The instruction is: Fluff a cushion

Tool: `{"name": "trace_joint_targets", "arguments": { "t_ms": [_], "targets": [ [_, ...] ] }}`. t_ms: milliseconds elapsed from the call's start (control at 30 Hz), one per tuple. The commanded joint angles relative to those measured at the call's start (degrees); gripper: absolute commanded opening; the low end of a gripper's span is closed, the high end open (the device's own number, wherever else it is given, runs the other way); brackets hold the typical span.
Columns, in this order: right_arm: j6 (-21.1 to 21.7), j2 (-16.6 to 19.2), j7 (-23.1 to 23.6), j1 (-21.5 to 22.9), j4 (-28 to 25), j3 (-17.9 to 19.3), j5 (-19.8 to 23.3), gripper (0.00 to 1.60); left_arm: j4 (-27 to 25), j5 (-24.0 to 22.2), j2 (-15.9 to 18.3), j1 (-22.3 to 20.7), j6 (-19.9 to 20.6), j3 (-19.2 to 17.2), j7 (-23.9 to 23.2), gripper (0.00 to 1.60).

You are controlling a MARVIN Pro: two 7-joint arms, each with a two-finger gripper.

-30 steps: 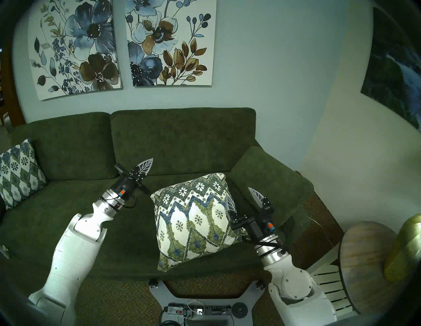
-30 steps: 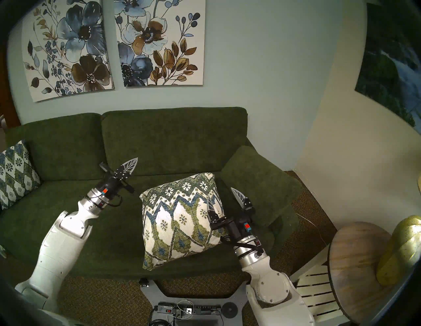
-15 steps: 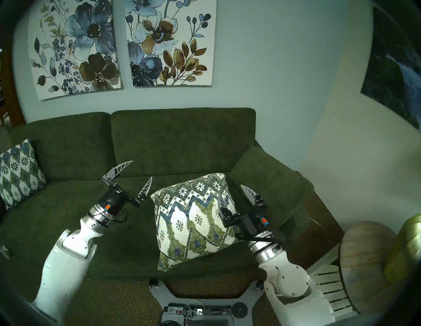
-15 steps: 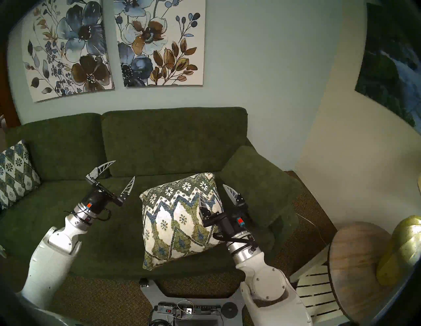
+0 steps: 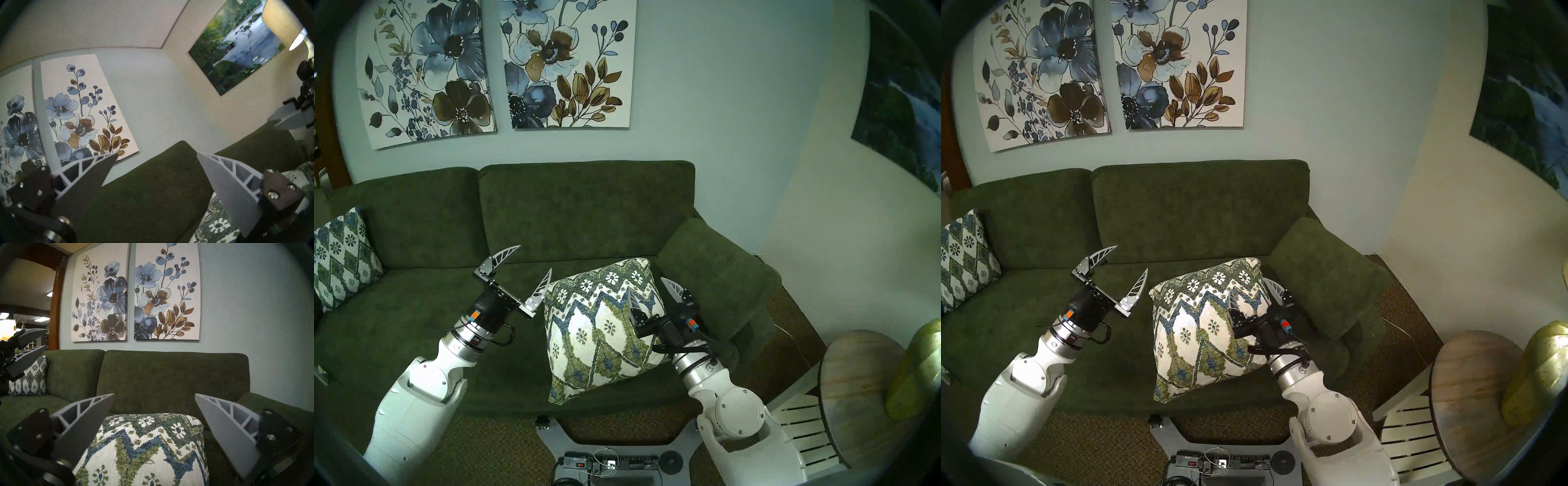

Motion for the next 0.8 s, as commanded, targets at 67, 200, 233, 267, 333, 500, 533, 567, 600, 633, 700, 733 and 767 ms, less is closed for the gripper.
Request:
{"name": "trace_joint_targets", "arguments": {
  "t_ms": [67, 200, 233, 267, 333, 500, 533, 567, 600, 633, 700, 733, 767],
  "targets": [
    [5.0, -3.2, -0.3, 7.5, 3.7, -1.4, -3.4, 1.6, 1.1, -3.0, -0.8, -6.3, 9.1, 4.9, -0.9, 1.6],
    [6.7, -4.3, -0.3, 9.6, 5.9, -1.2, -4.1, 1.6, 3.9, -2.7, -1.0, -8.2, 11.8, 5.7, -1.1, 1.6],
    [7.2, -4.8, -0.5, 11.3, 7.2, -1.5, -4.3, 1.6, 4.7, -2.7, -1.2, -8.6, 12.2, 5.9, -1.2, 1.6],
    [7.4, -4.8, -0.3, 10.5, 6.6, -1.1, -4.5, 1.6, 5.2, -2.9, -1.3, -8.9, 12.5, 6.0, -1.3, 1.6],
    [8.8, -5.8, -0.7, 14.5, 9.7, -1.8, -4.6, 1.6, 7.3, -3.2, -1.7, -10.1, 13.6, 6.7, -1.8, 1.6],
    [10.5, -5.9, -0.7, 15.5, 10.8, -2.3, -5.0, 1.6, 9.8, -4.5, -2.9, -11.8, 14.6, 8.3, -2.8, 1.6],
    [10.9, -5.9, -0.7, 16.1, 11.7, -2.6, -5.1, 1.6, 10.4, -4.5, -3.2, -12.1, 14.9, 8.8, -3.0, 1.6],
    [11.3, -6.0, -0.9, 17.1, 12.9, -3.0, -5.2, 1.6, 11.2, -4.6, -3.5, -12.4, 15.2, 9.2, -3.1, 1.6],
    [11.8, -6.2, -1.1, 18.1, 14.4, -3.3, -5.4, 1.6, 12.1, -4.6, -3.7, -12.8, 15.4, 9.7, -3.4, 1.6],
    [11.9, -6.2, -1.1, 18.2, 15.2, -3.4, -5.4, 1.6, 12.9, -4.7, -4.0, -13.1, 15.7, 10.0, -3.4, 1.6],
    [12.4, -6.6, -1.4, 19.4, 17.9, -3.9, -5.5, 1.6, 14.8, -4.4, -4.5, -13.9, 16.2, 10.7, -3.6, 1.6],
    [12.8, -6.8, -1.4, 20.3, 19.6, -4.1, -5.5, 1.6, 15.7, -4.5, -4.8, -14.3, 16.6, 11.0, -3.6, 1.6],
    [13.0, -6.9, -1.6, 20.7, 20.8, -4.2, -5.5, 1.6, 16.7, -4.3, -5.0, -14.8, 16.9, 11.2, -3.7, 1.6]
  ]
}}
